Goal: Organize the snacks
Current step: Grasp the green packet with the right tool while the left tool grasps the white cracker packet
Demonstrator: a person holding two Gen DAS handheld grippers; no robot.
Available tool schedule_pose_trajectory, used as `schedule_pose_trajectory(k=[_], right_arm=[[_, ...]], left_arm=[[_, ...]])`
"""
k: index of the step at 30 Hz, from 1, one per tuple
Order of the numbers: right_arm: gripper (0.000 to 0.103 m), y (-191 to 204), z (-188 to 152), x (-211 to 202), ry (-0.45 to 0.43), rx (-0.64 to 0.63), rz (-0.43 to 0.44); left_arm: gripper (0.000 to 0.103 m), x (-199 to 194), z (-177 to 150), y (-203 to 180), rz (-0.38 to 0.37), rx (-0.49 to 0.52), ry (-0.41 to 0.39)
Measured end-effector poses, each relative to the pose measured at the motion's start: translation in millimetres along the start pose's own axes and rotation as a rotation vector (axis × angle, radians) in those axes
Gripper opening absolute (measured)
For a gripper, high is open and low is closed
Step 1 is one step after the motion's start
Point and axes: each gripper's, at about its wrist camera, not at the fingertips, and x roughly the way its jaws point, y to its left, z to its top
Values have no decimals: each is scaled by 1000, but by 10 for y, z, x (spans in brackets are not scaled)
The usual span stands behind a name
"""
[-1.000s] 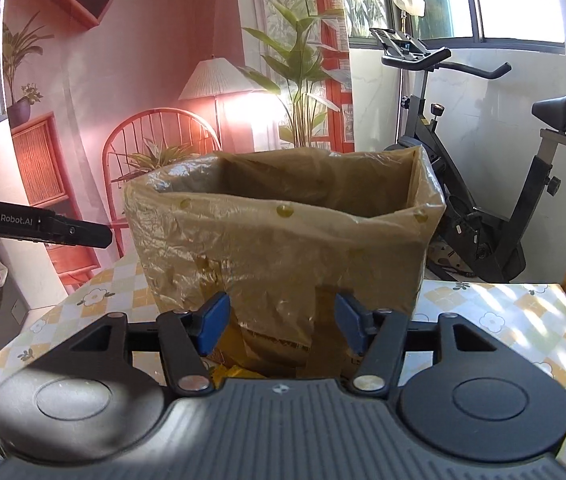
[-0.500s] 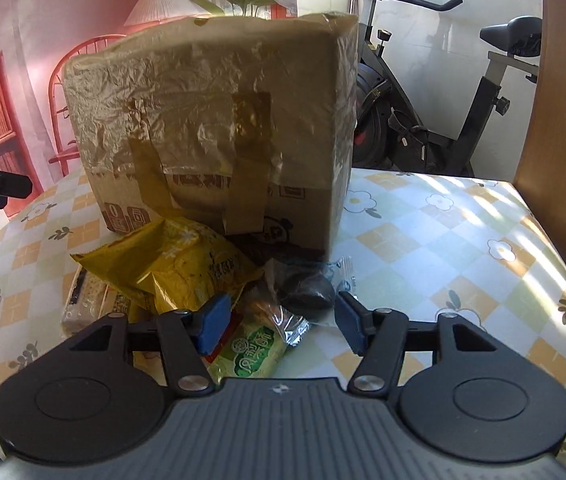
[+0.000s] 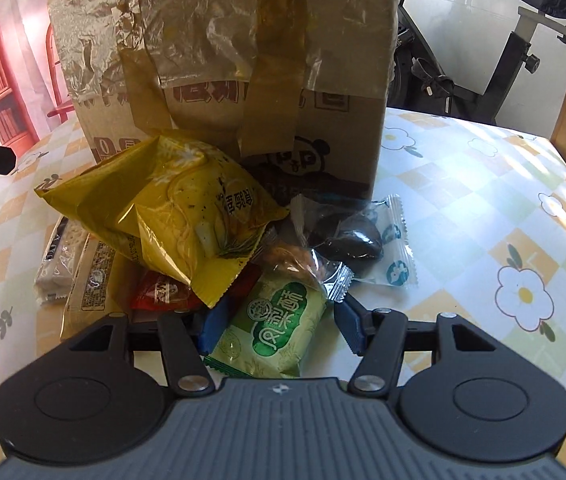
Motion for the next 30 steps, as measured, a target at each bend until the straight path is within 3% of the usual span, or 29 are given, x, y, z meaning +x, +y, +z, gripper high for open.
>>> schedule_pose_trajectory(k=[4, 7, 22, 30], right_arm=[[57, -43, -99, -70, -8, 4, -10], [48, -97, -180, -135, -15, -22, -37], [42, -106, -173, -107, -51, -37, -12], [42, -80, -216, -124, -61, -50, -12]], left_arm=[[74, 62, -40, -21, 7, 2, 16], [74, 135, -91, -44, 3, -2, 36], [75, 453, -285, -125, -2, -25, 134], [76, 670, -267, -232, 28, -22, 127]])
